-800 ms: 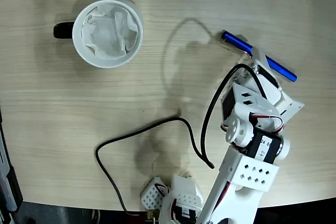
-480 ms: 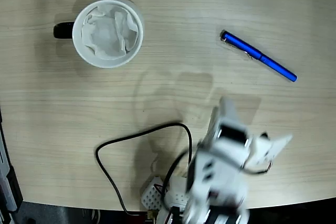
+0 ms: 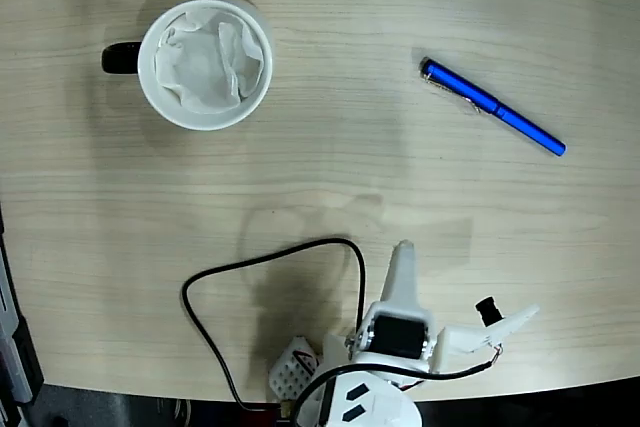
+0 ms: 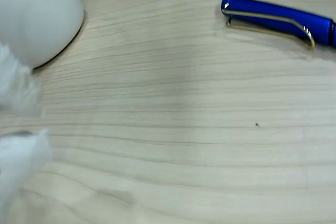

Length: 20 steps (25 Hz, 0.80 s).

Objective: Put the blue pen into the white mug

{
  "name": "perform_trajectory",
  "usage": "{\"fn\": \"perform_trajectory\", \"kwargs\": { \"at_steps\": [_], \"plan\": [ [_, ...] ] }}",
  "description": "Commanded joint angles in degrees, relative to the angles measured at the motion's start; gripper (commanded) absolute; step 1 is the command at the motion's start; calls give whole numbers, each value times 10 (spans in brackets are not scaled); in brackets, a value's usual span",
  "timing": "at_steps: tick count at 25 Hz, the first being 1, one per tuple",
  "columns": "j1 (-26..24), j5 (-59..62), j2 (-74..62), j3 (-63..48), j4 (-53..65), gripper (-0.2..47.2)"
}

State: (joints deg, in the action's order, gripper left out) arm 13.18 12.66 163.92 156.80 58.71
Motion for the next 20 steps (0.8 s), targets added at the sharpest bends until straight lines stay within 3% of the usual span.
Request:
{"fn": "perform_trajectory", "kwargs": {
  "at_steps": [1, 3, 5, 13, 20],
  "plan": [
    [-3, 16, 39, -3, 0, 2],
    [-4, 13, -14, -40, -17, 3],
    [-3, 12, -117, -92, -44, 65],
    [43, -49, -514, -354, -66, 76],
    [80, -134, -751, -551, -39, 95]
  ]
}}
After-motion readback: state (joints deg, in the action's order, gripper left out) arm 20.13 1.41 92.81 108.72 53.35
